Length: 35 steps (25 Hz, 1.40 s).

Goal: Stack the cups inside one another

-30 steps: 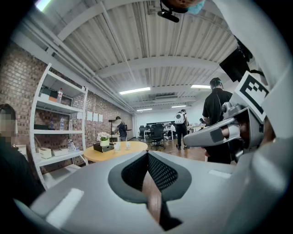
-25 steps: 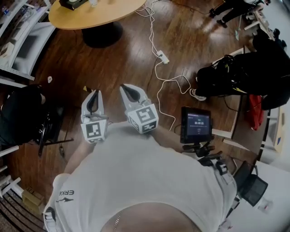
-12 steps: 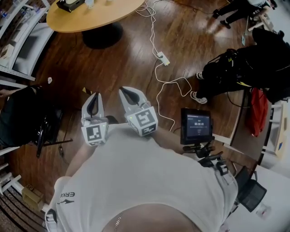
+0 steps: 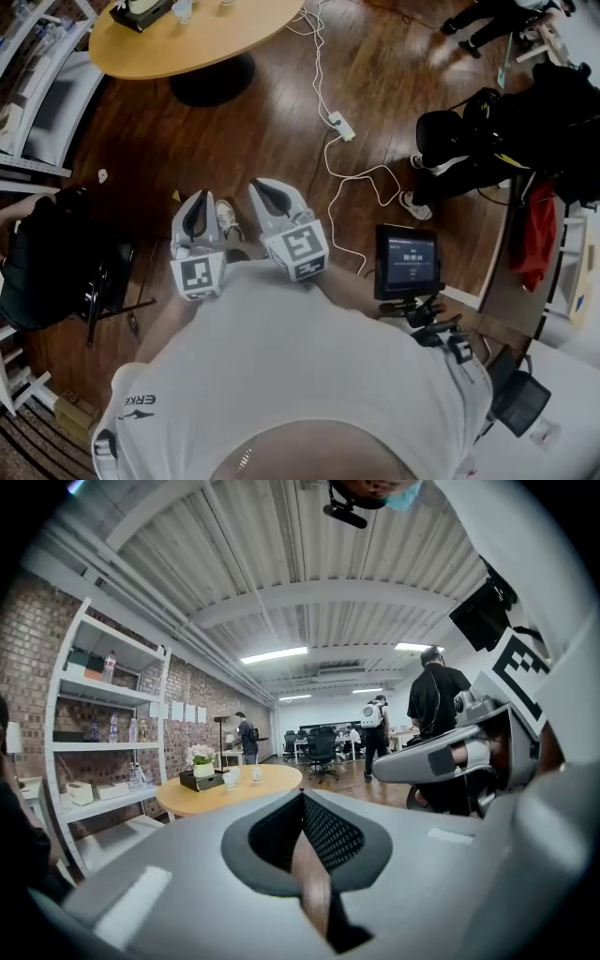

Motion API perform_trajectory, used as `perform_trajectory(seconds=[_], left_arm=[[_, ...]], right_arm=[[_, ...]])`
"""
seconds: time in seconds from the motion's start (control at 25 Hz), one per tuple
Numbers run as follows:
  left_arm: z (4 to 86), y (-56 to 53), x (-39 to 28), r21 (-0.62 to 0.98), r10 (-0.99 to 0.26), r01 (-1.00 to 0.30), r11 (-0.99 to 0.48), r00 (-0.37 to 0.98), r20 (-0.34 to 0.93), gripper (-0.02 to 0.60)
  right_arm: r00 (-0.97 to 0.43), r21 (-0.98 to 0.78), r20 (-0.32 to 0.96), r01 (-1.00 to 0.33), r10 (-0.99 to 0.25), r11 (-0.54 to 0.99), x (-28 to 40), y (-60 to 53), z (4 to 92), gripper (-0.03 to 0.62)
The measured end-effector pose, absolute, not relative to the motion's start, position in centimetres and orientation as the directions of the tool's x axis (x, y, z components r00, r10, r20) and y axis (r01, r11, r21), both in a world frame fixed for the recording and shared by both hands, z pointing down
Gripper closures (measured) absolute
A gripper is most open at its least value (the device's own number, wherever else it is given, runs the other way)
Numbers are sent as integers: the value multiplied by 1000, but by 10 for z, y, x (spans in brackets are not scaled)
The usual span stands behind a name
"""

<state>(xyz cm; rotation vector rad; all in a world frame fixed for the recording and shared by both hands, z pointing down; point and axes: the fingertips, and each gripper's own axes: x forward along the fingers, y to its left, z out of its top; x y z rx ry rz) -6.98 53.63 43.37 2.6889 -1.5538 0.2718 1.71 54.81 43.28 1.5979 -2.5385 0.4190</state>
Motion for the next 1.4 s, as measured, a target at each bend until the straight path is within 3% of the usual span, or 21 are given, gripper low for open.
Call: perform_trajectory(seconds=[0.64, 1.4], left_arm=[[422, 335, -113, -21, -778, -781, -624, 618, 113, 580], [431, 225, -151, 21, -849, -856, -516, 515, 119, 580]], right_arm=[[-312, -114, 225, -949, -923, 293, -37, 352, 414, 580], [-412, -109, 255, -911, -875, 398, -74, 230, 426, 580]])
